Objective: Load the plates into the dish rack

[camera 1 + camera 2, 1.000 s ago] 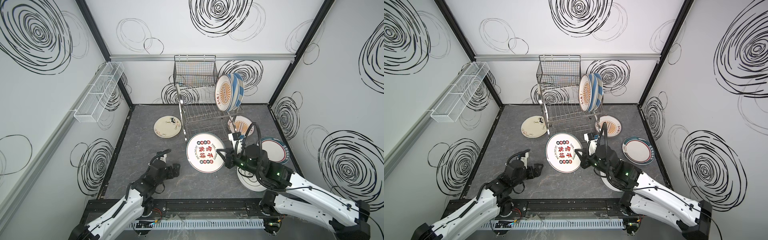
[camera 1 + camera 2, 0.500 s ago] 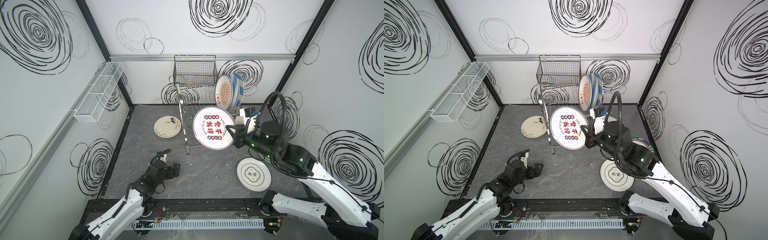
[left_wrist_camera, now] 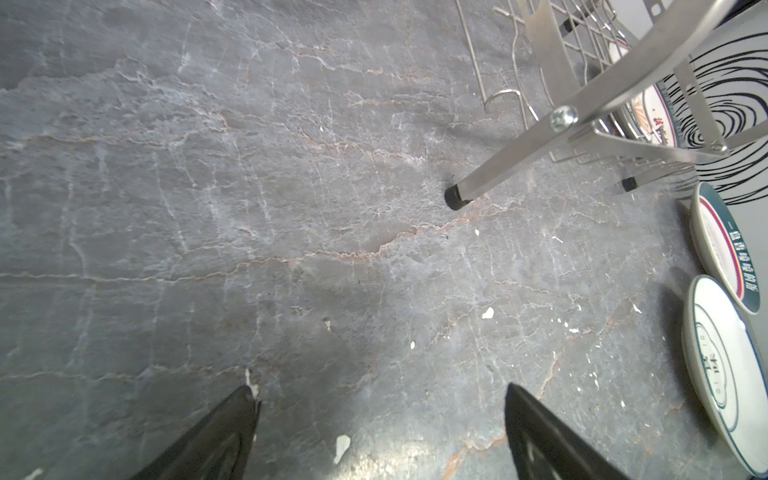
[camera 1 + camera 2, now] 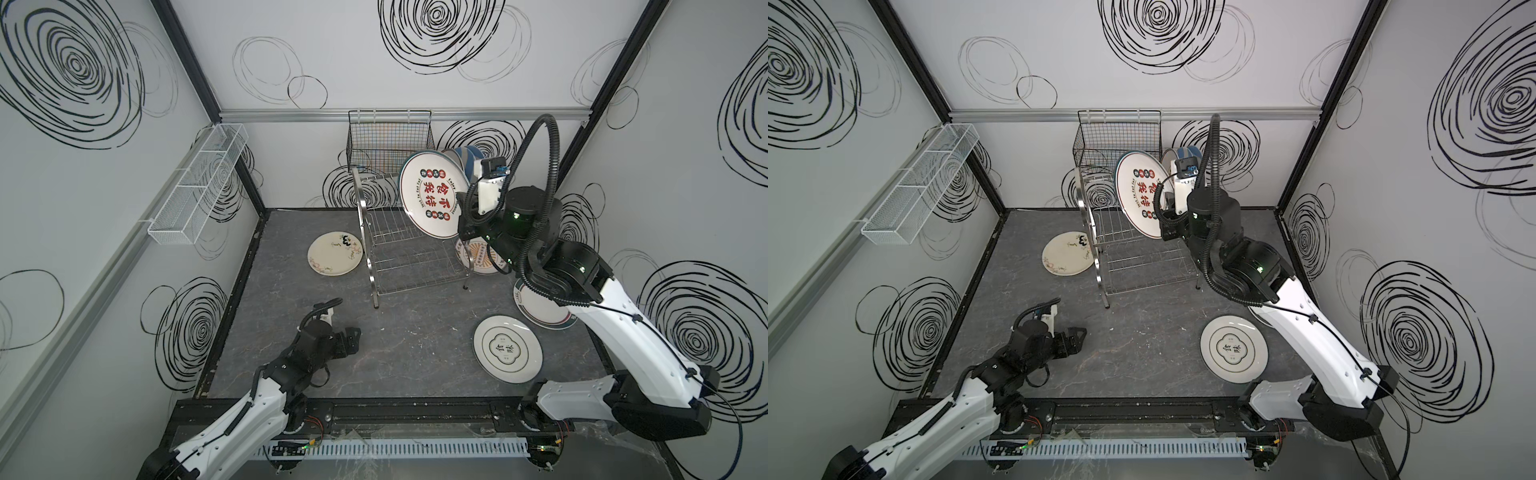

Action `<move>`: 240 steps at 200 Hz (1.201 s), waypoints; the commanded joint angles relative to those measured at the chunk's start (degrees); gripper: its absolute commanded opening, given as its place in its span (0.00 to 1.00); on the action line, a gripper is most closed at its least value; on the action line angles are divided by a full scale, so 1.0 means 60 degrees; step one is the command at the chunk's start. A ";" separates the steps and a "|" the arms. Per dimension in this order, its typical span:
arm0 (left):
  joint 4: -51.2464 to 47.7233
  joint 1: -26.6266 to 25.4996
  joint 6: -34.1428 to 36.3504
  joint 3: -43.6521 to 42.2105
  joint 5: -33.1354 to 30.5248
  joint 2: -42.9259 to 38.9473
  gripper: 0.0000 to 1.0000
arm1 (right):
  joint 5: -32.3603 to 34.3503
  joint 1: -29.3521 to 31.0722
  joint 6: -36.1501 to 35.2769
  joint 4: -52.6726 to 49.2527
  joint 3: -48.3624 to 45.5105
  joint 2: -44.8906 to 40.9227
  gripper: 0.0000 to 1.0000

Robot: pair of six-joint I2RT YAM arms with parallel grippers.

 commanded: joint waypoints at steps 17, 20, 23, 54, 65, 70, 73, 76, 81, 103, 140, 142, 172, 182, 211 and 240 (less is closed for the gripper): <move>0.0249 0.0029 0.0136 -0.0001 0.0055 0.0141 0.96 | 0.2169 0.0030 -0.1155 0.1957 0.0263 0.0350 0.00; 0.0252 0.0030 0.0136 -0.0002 0.0063 0.0141 0.96 | 0.2247 0.0026 -0.1212 0.2065 0.0220 0.0364 0.00; 0.0249 0.0030 0.0136 0.0005 0.0057 0.0141 0.96 | 0.2362 0.0022 -0.1258 0.2153 0.0194 0.0379 0.00; 0.0238 0.0035 0.0136 -0.0008 0.0035 0.0126 0.96 | 0.2989 0.0019 -0.1622 0.2921 -0.0178 0.0518 0.00; 0.0249 0.0035 0.0136 -0.0005 0.0046 0.0149 0.96 | 0.3140 0.0015 -0.1662 0.3100 -0.0234 0.0583 0.00; 0.0269 0.0033 0.0144 -0.0008 0.0053 0.0155 0.96 | 0.3188 0.0011 -0.1683 0.3164 -0.0260 0.0630 0.00; 0.0291 0.0030 0.0150 -0.0007 0.0055 0.0156 0.96 | 0.3226 0.0018 -0.1685 0.3206 -0.0267 0.0654 0.00; 0.0303 0.0032 0.0164 0.0002 0.0063 0.0163 0.96 | 0.3277 0.0012 -0.1698 0.3226 -0.0275 0.0684 0.00; 0.0309 0.0026 0.0169 -0.0001 0.0062 0.0161 0.96 | 0.3347 0.0038 -0.1724 0.3268 -0.0282 0.0735 0.00; 0.0304 0.0027 0.0151 -0.0023 0.0079 0.0155 0.96 | 0.3679 0.0076 -0.1802 0.3392 -0.0246 0.1082 0.00; 0.0315 0.0023 0.0164 -0.0023 0.0103 0.0170 0.96 | 0.3920 0.0078 -0.1791 0.3674 -0.0201 0.1597 0.00; 0.0309 0.0026 0.0165 -0.0023 0.0099 0.0170 0.96 | 0.3919 0.0078 -0.1788 0.3698 -0.0200 0.1616 0.00; 0.0324 0.0027 0.0166 -0.0027 0.0118 0.0157 0.96 | 0.4079 0.0064 -0.1745 0.3924 -0.0165 0.1909 0.00; 0.0321 0.0024 0.0166 -0.0025 0.0137 0.0164 0.96 | 0.4104 0.0052 -0.1743 0.3969 -0.0151 0.1996 0.00; 0.0339 0.0019 0.0195 -0.0034 0.0181 0.0165 0.96 | 0.4032 0.0016 -0.1780 0.4066 -0.0167 0.2217 0.00; 0.0340 0.0018 0.0195 -0.0031 0.0196 0.0141 0.96 | 0.4058 -0.0061 -0.1707 0.4137 -0.0180 0.2380 0.00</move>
